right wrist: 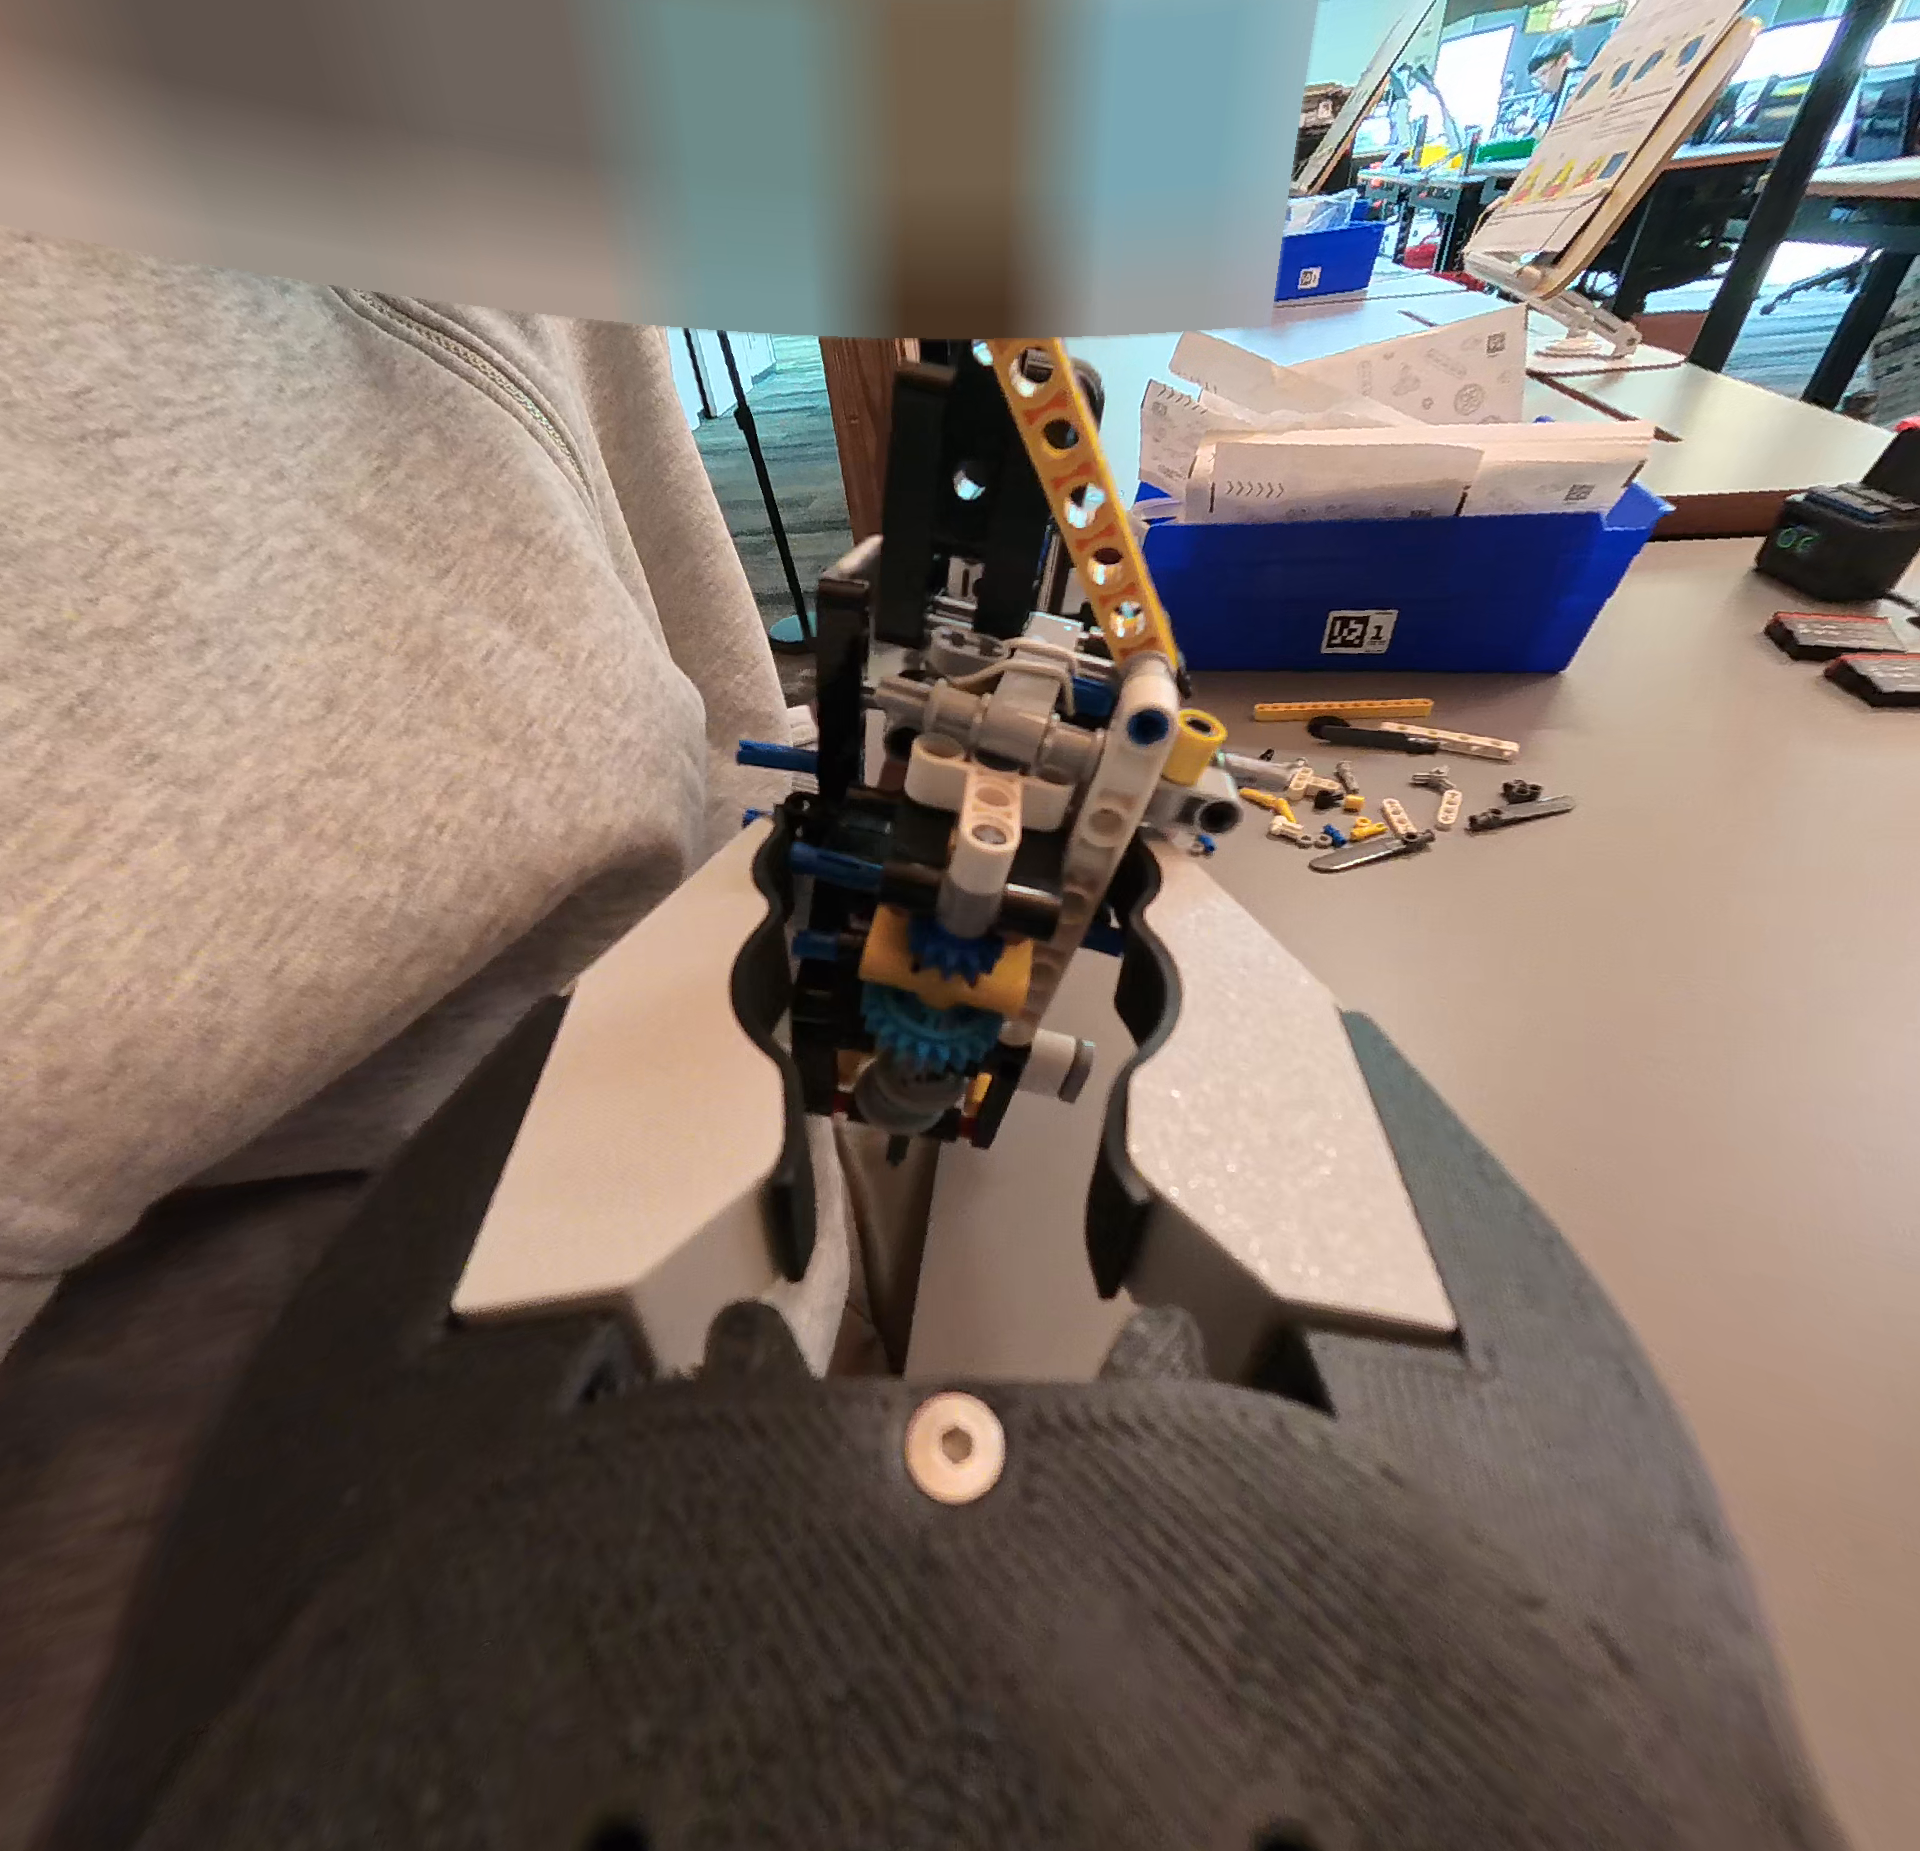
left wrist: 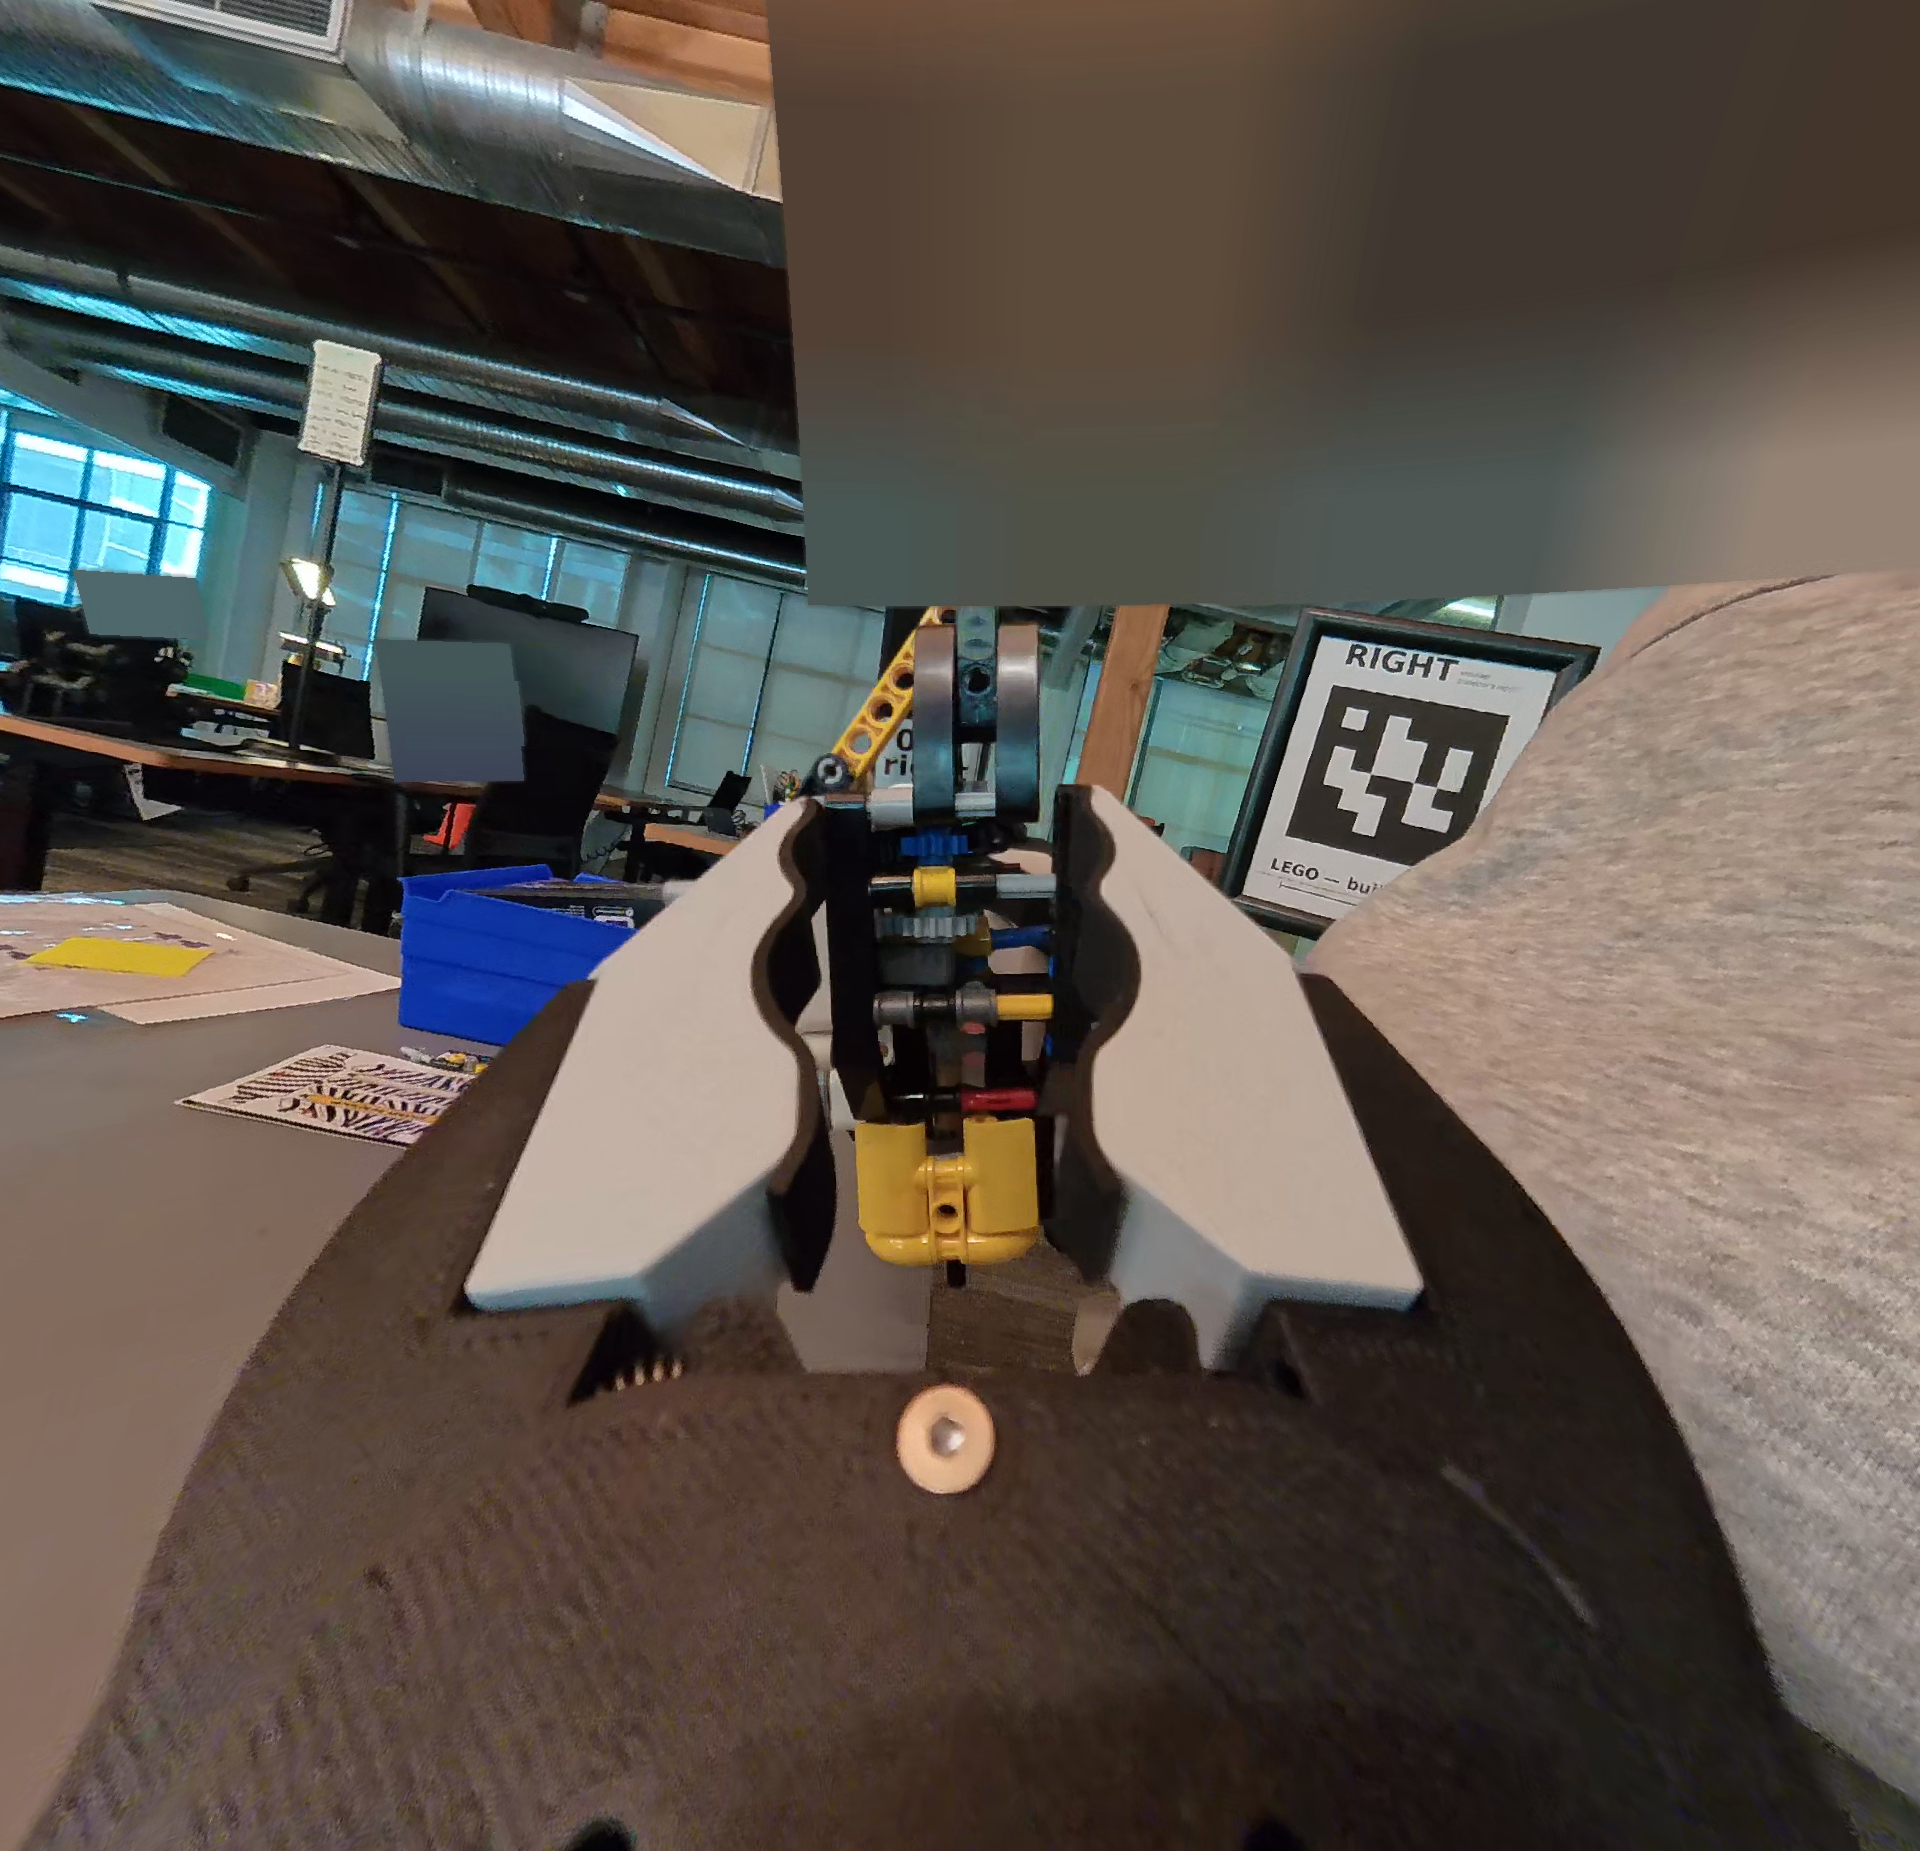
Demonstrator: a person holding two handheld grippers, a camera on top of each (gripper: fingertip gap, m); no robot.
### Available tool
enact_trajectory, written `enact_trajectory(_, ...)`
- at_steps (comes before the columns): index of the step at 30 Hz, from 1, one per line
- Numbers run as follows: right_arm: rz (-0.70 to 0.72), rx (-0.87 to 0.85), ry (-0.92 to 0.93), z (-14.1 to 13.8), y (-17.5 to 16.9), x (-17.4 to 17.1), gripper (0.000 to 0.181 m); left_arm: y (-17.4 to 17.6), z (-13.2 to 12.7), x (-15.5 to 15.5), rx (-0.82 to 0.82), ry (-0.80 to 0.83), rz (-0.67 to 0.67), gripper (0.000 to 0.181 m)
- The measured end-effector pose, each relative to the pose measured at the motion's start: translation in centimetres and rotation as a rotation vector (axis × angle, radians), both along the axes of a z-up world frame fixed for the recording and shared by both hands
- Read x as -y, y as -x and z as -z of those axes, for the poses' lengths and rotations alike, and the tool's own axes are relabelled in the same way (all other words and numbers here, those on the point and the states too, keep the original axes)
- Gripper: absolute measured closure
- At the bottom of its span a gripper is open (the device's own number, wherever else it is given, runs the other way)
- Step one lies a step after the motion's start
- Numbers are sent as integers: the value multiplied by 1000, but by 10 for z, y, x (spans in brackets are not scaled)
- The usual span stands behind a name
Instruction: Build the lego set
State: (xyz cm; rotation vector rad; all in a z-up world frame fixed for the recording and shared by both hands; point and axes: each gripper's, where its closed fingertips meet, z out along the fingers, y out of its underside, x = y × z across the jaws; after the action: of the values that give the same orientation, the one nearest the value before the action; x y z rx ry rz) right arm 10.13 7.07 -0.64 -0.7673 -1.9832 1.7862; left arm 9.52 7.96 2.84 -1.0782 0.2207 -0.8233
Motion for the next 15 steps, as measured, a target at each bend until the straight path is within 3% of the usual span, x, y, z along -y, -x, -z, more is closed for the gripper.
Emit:
enact_trajectory(10,23,-131,-117,0,-1,0,120,-11,1,2,-36,-5,28,108)
enact_trajectory(15,48,-6,-196,10,-3,-8,120,-16,12,-5,-108,28,1,108)
